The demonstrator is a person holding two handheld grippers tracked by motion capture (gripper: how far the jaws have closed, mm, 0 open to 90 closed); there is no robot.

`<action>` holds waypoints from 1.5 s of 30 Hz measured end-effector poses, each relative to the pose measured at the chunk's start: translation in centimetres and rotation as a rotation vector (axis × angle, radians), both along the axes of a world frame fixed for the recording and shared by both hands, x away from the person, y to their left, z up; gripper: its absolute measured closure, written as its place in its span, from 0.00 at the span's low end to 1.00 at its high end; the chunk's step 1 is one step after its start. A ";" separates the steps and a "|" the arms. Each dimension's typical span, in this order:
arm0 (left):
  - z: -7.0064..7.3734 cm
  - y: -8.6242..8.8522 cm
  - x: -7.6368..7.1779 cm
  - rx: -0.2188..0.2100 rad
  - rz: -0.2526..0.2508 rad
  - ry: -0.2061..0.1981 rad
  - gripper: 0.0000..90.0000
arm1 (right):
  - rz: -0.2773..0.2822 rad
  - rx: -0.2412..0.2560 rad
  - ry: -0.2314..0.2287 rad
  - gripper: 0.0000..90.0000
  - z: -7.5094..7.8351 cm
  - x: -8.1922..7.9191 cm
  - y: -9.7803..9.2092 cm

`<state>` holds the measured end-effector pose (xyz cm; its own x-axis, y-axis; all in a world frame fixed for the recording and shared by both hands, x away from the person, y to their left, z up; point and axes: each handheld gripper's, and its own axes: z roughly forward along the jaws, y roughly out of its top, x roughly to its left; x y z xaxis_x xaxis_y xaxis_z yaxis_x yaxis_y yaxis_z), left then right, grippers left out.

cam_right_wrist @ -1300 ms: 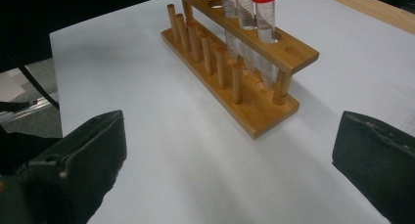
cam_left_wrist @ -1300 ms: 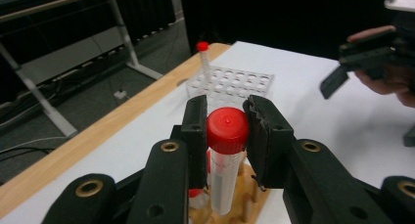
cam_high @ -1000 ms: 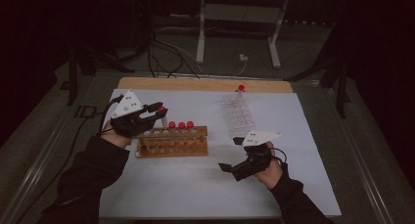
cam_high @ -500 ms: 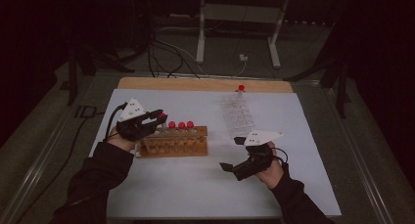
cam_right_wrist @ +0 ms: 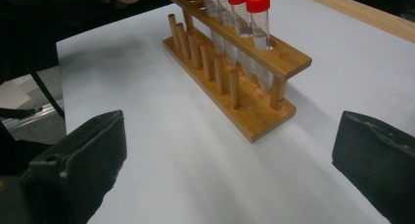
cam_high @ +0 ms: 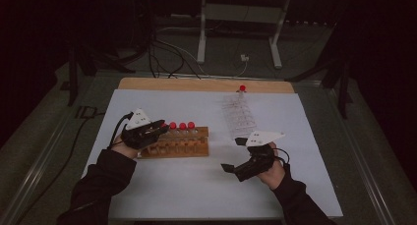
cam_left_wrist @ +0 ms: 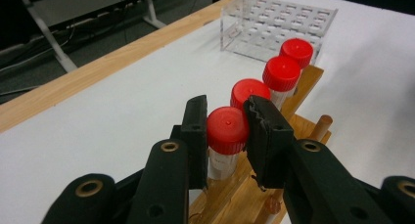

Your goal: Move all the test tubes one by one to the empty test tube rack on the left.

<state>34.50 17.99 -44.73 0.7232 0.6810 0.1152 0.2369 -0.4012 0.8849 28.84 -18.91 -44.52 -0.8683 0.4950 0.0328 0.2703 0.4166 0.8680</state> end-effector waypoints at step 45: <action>0.9 2.1 -6.3 -0.127 -0.172 0.017 0.02 | -0.175 0.036 -0.051 0.00 2.2 6.0 -3.8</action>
<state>28.15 20.04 -43.86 0.8310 0.5558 0.0233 0.1895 -0.3222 0.9275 34.79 -22.72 -42.29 -0.7697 0.6383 0.0113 0.2910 0.3351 0.8961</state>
